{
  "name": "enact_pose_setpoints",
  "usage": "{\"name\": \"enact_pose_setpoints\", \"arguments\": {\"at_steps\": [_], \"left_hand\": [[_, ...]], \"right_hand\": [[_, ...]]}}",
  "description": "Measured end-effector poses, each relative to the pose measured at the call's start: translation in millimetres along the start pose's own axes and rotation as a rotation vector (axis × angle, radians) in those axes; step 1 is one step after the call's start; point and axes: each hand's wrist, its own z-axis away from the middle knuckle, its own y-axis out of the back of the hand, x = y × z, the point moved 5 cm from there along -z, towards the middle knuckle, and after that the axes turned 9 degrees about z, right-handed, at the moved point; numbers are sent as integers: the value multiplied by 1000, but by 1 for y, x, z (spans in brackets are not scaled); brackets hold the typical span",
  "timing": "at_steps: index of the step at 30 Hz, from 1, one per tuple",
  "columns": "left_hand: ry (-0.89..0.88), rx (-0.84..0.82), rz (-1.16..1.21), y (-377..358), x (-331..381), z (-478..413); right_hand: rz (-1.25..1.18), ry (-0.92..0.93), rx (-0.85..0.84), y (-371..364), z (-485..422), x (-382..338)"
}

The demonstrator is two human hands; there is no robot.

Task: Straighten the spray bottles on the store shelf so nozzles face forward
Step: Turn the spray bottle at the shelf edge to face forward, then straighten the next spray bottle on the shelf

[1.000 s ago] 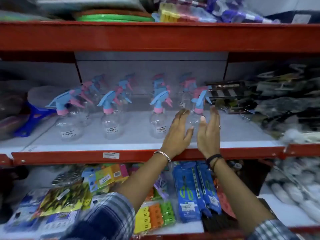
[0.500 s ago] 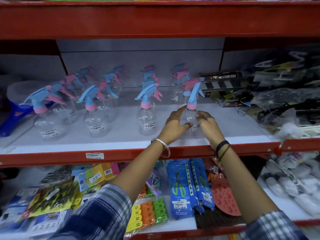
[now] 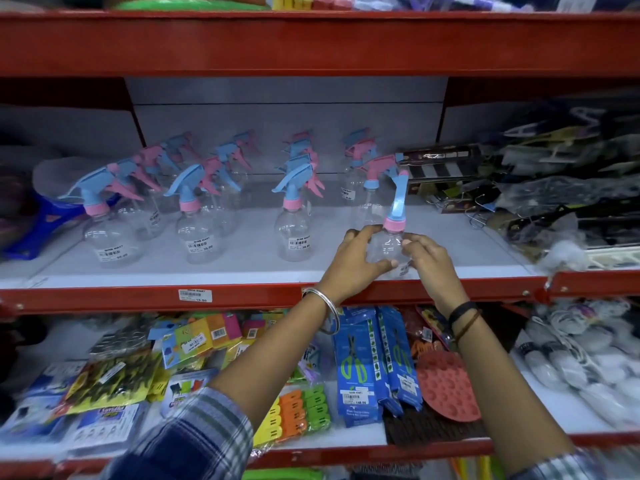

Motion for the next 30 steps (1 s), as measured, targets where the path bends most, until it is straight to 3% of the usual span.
{"name": "enact_pose_setpoints", "arguments": {"at_steps": [3,5,9,12,15,20,30], "left_hand": [[7,13,37,3,-2,7],[7,108,86,10,-6,15],[-59,582,166,57,-22,34],[11,783,147,99,-41,33],[160,674,162,126,-59,10],[258,241,203,133,-73,-9],[109,136,92,141,-62,14]], "right_hand": [[71,-1,71,-1,8,-1],[86,36,230,0,20,-4],[42,314,541,-11,59,-29],[31,517,413,-44,67,-55],[74,451,116,-90,41,-71],[145,18,-157,-146,-12,-65],[109,18,-162,-147,-3,-68]]}}
